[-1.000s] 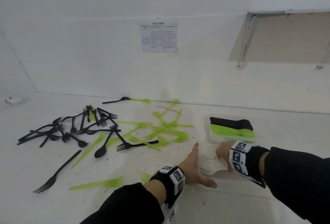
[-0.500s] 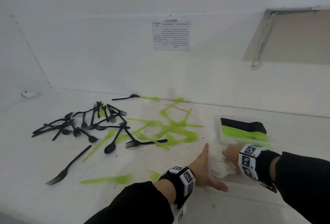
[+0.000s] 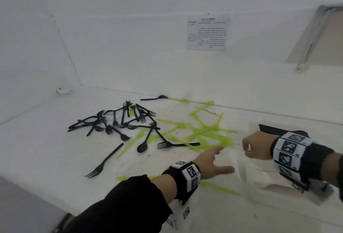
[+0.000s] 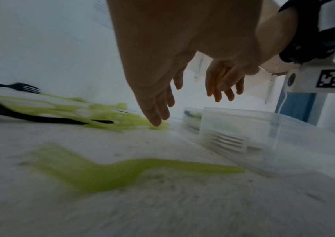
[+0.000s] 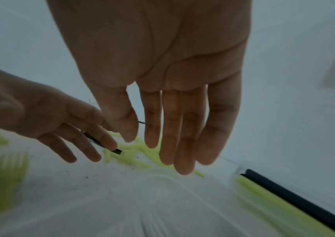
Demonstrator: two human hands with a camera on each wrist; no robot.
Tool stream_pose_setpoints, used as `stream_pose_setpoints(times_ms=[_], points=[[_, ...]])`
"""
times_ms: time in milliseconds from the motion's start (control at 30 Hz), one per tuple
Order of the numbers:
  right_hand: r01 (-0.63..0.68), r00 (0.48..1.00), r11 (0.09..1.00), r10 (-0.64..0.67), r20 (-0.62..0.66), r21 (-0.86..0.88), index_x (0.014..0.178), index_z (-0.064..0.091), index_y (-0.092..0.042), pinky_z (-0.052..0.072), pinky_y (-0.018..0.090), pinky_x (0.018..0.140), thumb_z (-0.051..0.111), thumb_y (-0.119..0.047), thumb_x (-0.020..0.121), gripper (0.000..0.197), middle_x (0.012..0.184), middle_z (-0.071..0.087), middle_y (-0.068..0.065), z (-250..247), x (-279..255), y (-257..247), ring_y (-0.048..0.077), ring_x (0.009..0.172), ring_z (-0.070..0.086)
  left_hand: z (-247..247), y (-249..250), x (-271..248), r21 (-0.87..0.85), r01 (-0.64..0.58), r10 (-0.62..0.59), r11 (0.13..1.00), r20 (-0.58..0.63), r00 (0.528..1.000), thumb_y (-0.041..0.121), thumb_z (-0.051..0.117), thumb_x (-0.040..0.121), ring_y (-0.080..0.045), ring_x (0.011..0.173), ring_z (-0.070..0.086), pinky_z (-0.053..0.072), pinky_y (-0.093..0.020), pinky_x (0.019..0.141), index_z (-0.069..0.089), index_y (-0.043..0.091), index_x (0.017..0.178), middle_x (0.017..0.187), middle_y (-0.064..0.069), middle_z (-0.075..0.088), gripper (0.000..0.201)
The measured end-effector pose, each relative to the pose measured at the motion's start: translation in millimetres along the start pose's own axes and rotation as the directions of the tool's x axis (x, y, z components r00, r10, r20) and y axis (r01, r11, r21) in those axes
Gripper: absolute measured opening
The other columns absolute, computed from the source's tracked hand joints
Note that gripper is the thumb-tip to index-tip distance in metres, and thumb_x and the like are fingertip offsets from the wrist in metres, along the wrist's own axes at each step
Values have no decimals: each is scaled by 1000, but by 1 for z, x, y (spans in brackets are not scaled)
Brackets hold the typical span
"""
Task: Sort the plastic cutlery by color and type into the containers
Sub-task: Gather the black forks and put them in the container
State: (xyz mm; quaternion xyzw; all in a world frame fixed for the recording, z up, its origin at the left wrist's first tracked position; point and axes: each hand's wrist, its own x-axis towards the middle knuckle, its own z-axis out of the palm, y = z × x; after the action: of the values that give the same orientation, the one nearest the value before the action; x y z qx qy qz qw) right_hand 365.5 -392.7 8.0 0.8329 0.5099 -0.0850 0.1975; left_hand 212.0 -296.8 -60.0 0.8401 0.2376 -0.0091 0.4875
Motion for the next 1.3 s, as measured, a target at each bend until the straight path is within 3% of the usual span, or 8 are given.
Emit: stream_pose_setpoints(times_ms=[267, 467, 600, 833, 1033, 1133, 1233, 1300], points=[[8, 996, 1000, -6, -91, 24, 116, 57, -23, 46, 29, 83, 38, -29, 94, 29, 122, 55, 5, -30, 25, -76, 26, 110, 57, -68, -67, -35, 143, -4, 36, 990, -218, 975, 19, 54, 93, -10, 90, 52, 40, -14, 79, 58, 14, 121, 118, 0, 59, 29], [175, 984, 979, -176, -5, 103, 135, 48, -13, 36, 26, 102, 40, -16, 97, 39, 139, 49, 6, -33, 88, -132, 22, 128, 45, -108, -115, -60, 195, 88, -22, 977, -318, 948, 16, 50, 91, -9, 80, 49, 42, -16, 79, 62, 17, 112, 103, 9, 55, 24], [200, 980, 959, -197, -36, 202, 142, 35, -18, 32, 29, 108, 44, -20, 97, 47, 145, 39, 6, -20, 119, -155, 22, 133, 36, -124, -131, -67, 253, 125, -28, 959, -356, 934, 15, 47, 91, -15, 90, 54, 43, -20, 84, 62, 19, 110, 112, 4, 58, 25], [205, 979, 963, -205, -18, 175, 120, 57, -13, 42, 32, 93, 50, -21, 92, 29, 130, 43, 9, -3, 130, -160, 28, 118, 48, -124, -124, -38, 324, 163, -33, 932, -372, 928, 18, 45, 91, -16, 108, 54, 44, -26, 91, 59, 18, 111, 114, 2, 58, 25], [174, 981, 941, -138, -139, 292, 118, 60, -14, 41, 29, 93, 46, -25, 92, 31, 126, 46, 8, 4, 131, -140, 26, 118, 45, -134, -105, 15, 360, 268, -94, 894, -435, 896, 26, 32, 98, -28, 101, 57, 45, -35, 83, 52, 7, 108, 112, -12, 60, 29], [105, 987, 836, -23, -157, 539, 113, 60, -13, 42, 29, 81, 47, -22, 93, 25, 114, 54, 11, -3, 131, -125, 25, 102, 52, -144, -105, 41, 383, 338, -145, 859, -452, 880, 26, 32, 99, -33, 105, 57, 46, -38, 84, 45, 4, 116, 117, -17, 57, 31], [75, 977, 563, 125, -174, 823, 97, 49, -14, 42, 28, 63, 38, -13, 95, 11, 83, 56, 4, -7, 133, -121, 21, 73, 53, -151, -104, 62, 382, 410, -209, 828, -469, 858, 28, 35, 99, -33, 111, 56, 46, -39, 88, 38, 2, 124, 125, -18, 55, 36], [37, 976, 505, 168, -140, 862, 100, 52, -9, 38, 25, 56, 34, -12, 96, 19, 71, 49, -1, -6, 137, -121, 16, 62, 49, -154, -105, 75, 354, 449, -270, 820, -454, 849, 33, 38, 99, -32, 118, 53, 44, -38, 92, 28, 1, 137, 134, -16, 49, 50]])
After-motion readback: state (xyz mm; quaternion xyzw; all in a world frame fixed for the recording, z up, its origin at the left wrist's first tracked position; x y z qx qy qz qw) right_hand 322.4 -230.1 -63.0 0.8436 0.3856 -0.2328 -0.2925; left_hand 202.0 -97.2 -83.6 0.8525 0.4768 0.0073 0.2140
